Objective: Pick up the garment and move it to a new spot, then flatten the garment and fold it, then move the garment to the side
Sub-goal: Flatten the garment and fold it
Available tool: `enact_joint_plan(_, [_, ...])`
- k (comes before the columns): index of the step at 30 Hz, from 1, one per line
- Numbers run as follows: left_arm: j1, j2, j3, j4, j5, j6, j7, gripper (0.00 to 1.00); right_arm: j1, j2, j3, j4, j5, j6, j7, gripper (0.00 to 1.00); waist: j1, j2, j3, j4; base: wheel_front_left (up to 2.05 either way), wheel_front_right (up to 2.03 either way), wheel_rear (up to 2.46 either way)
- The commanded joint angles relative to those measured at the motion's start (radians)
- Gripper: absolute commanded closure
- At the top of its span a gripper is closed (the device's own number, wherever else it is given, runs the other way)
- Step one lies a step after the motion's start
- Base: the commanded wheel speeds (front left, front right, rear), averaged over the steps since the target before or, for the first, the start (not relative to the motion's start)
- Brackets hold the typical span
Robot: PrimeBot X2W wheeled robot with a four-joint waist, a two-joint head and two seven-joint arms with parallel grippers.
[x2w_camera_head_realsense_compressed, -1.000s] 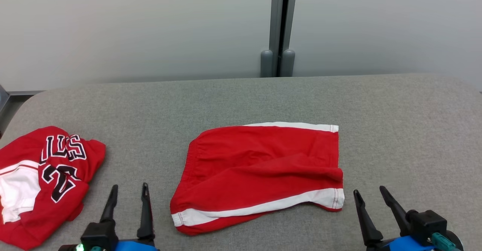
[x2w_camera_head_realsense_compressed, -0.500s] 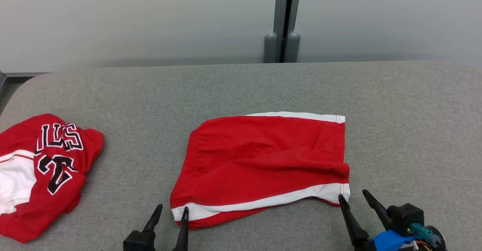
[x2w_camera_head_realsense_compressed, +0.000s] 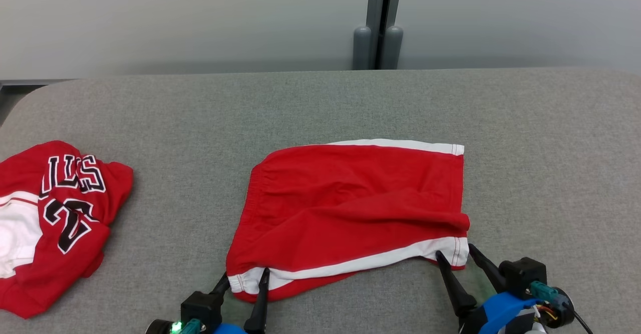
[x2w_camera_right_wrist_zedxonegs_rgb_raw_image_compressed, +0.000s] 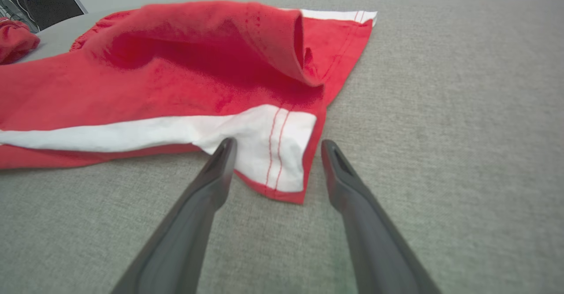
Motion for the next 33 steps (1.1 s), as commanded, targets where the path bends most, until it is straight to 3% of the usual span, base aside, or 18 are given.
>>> enact_joint_plan(1, [-0.019, -0.001, -0.005, 0.003, -0.003, -0.005, -0.003, 0.0, -0.018, -0.004, 0.006, 0.004, 0.005, 0.0, -0.006, 0.0, 0.0, 0.0, 0.003, 0.001, 0.0, 0.0, 0.0])
enact_joint_plan(12, [-0.065, -0.002, -0.08, 0.007, -0.031, -0.013, -0.003, 0.0, -0.071, -0.016, 0.091, 0.023, 0.067, 0.0, -0.024, 0.0, 0.0, 0.0, 0.025, 0.005, 0.0, 0.0, 0.0])
enact_joint_plan(13, [-0.069, -0.002, -0.085, 0.005, -0.036, -0.013, -0.003, 0.17, -0.075, -0.016, 0.098, 0.021, 0.073, 0.0, -0.024, 0.51, 0.0, 0.0, 0.025, 0.005, 0.0, 0.0, 0.0])
enact_joint_plan(14, [-0.072, -0.002, -0.09, 0.003, -0.04, -0.014, -0.003, 0.5, -0.079, -0.017, 0.105, 0.018, 0.078, 0.0, -0.025, 0.8, 0.0, 0.0, 0.026, 0.005, 0.0, 0.0, 0.0])
enact_joint_plan(15, [-0.073, -0.002, -0.093, -0.002, -0.045, -0.014, -0.003, 0.79, -0.084, -0.021, 0.11, 0.013, 0.084, 0.0, -0.025, 1.0, 0.0, 0.0, 0.027, 0.005, 0.0, 0.0, 0.0])
enact_joint_plan(16, [-0.073, -0.002, -0.096, -0.005, -0.05, -0.014, -0.003, 1.0, -0.088, -0.026, 0.114, 0.001, 0.087, 0.0, -0.025, 1.0, 0.0, 0.0, 0.027, 0.005, 0.0, 0.0, 0.0])
enact_joint_plan(26, [-0.066, 0.018, -0.082, -0.097, -0.086, -0.012, -0.003, 1.0, -0.036, -0.076, 0.15, -0.153, 0.097, 0.0, -0.025, 1.0, 0.0, 0.0, 0.026, -0.003, 0.0, 0.0, 0.0])
enact_joint_plan(33, [-0.182, 0.079, -0.095, -0.156, -0.12, -0.013, -0.003, 1.0, -0.12, -0.114, 0.154, -0.261, 0.105, 0.0, -0.025, 1.0, 0.0, 0.0, 0.046, -0.021, 0.0, 0.0, 0.0])
